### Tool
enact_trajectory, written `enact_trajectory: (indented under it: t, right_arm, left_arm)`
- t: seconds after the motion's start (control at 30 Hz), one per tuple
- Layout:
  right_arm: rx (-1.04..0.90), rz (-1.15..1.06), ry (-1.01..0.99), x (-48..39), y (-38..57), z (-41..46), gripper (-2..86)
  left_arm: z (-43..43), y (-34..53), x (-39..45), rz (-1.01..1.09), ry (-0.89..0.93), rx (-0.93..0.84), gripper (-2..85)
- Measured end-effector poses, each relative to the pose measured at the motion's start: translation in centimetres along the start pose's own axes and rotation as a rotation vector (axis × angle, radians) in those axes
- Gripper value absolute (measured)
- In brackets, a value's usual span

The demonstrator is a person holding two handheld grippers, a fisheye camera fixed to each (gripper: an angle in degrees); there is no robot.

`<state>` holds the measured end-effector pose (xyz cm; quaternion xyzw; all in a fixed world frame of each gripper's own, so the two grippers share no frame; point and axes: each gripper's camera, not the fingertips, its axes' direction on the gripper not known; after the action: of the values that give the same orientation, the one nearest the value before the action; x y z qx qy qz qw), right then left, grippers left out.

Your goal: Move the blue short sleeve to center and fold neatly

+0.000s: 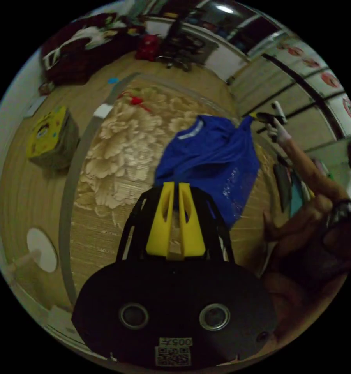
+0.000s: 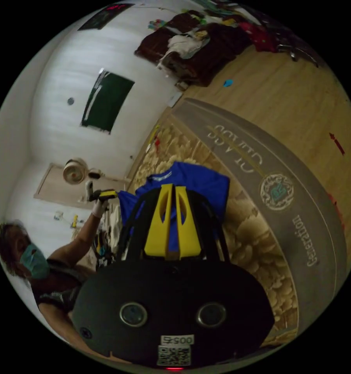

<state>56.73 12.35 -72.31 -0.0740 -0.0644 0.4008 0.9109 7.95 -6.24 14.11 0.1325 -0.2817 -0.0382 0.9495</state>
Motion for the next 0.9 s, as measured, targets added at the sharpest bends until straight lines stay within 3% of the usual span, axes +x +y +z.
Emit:
enact_trajectory:
  t: [0.07,0.2,0.4,0.53,0.6,0.73,0.9]
  right_arm:
    - [0.011,0.055,0.095,0.1,-0.7,1.5,-1.0]
    - [0.048,0.103,0.201,-0.5,-0.1,3.7,-0.8]
    - [-0.092,-0.018,0.233,-4.5,3.0,7.9,0.8]
    - [-0.15,-0.159,0.255,-8.1,5.8,10.3,0.1]
    - [-0.231,-0.204,0.174,-9.9,6.8,12.6,-0.7]
    - [-0.341,-0.125,0.29,-10.4,7.8,16.3,-0.9]
    - [-0.324,-0.184,0.515,-13.7,9.0,17.7,-1.0]
  left_arm:
    - [1.5,-0.1,-2.0,-0.112,-0.045,-0.025,1.5]
    - [2.4,1.5,-4.2,-0.268,0.005,0.093,-0.1]
    - [2.9,4.4,-1.2,-0.118,0.059,0.234,-0.2]
    - [5.8,5.5,3.3,0.121,0.119,0.118,-0.4]
    - [7.7,5.5,4.8,0.189,0.133,0.038,-0.5]
    - [11.3,5.4,4.5,0.123,0.111,-0.085,-0.4]
    - [10.4,6.3,3.6,0.087,0.106,-0.055,-0.6]
